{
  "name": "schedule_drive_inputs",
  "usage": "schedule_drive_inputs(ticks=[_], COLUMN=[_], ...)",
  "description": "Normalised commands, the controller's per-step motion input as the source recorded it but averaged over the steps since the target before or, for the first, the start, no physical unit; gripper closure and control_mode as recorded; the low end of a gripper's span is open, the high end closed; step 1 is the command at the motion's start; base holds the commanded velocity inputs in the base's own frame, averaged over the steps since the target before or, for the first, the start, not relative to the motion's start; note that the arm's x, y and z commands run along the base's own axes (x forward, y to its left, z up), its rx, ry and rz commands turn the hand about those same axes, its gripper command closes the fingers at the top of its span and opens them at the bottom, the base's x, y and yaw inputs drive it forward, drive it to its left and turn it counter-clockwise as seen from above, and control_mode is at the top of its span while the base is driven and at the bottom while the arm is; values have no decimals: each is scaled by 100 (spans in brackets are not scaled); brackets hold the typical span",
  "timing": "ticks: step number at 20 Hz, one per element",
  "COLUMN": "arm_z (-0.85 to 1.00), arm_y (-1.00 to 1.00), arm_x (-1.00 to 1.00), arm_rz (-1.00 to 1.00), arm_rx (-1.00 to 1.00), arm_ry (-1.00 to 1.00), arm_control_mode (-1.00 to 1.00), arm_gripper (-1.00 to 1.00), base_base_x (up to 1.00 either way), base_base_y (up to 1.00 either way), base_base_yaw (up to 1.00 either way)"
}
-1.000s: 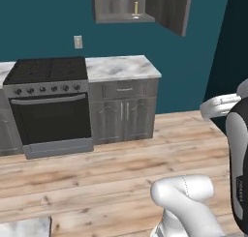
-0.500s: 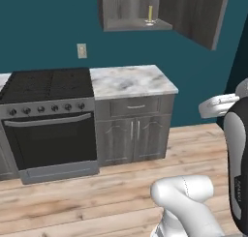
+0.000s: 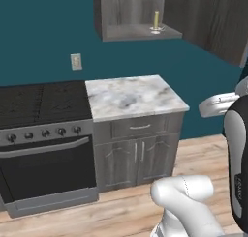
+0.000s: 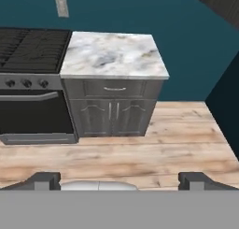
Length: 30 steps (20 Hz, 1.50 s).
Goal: Get the candle and the liquor from the cabinet and move them to the dining counter.
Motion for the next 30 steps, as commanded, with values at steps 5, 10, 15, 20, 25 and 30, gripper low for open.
schedule_drive_inputs(ticks=[5, 10, 15, 20, 25, 30], arm_z=[0, 0, 0, 0, 0, 0], arm_y=[0, 0, 0, 0, 0, 0], arm_x=[0, 0, 0, 0, 0, 0], arm_rz=[0, 0, 0, 0, 0, 0], arm_rx=[0, 0, 0, 0, 0, 0], arm_ry=[0, 0, 0, 0, 0, 0], arm_control_mode=[100, 100, 100, 100, 100, 100], arm_gripper=[-100, -100, -100, -100, -100, -100], base_base_x=[59, 63, 81, 47, 43, 65], base_base_y=[-31, -32, -10, -36, -34, -21], base_base_yaw=[-24, -23, -3, 13, 10, 10])
